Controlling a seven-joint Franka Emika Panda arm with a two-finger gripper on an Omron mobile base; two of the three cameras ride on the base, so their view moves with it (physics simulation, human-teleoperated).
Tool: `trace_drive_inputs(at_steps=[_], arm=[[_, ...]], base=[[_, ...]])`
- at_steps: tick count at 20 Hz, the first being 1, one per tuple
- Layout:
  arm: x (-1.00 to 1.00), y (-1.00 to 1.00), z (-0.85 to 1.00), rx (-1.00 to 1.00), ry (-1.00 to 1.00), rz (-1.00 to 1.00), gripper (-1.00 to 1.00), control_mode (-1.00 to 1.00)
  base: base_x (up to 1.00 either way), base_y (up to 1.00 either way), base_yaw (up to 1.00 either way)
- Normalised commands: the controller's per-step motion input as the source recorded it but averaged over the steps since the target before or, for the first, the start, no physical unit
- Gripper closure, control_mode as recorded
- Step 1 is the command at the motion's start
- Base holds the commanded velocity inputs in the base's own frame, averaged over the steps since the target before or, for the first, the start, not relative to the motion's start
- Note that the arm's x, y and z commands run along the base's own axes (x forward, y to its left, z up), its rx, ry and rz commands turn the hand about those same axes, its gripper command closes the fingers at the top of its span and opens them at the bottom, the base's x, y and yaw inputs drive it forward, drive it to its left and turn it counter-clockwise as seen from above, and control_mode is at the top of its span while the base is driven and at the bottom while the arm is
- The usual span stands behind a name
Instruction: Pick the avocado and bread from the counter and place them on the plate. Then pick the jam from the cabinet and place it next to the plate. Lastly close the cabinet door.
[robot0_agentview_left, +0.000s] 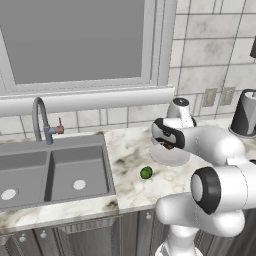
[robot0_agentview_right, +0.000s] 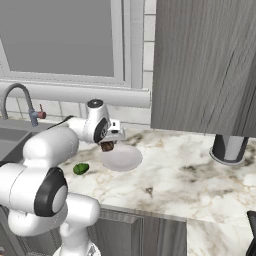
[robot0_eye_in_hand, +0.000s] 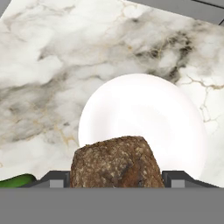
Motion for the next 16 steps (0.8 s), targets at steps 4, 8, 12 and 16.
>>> trace_drive_inputs(at_steps=[4, 8, 12, 16], arm=[[0.01, -0.07, -0.17, 0.0, 0.0, 0.0, 1.0, -1.0], [0.03, -0.03, -0.14, 0.0, 0.0, 0.0, 1.0, -1.0], [0.0, -0.06, -0.17, 0.0, 0.0, 0.0, 1.0, -1.0], [0.01, -0.06, -0.17, 0.0, 0.0, 0.0, 1.0, -1.0]], base=[[0.0, 0.0, 0.0], [0.0, 0.0, 0.0], [0.0, 0.0, 0.0], [0.0, 0.0, 0.0]])
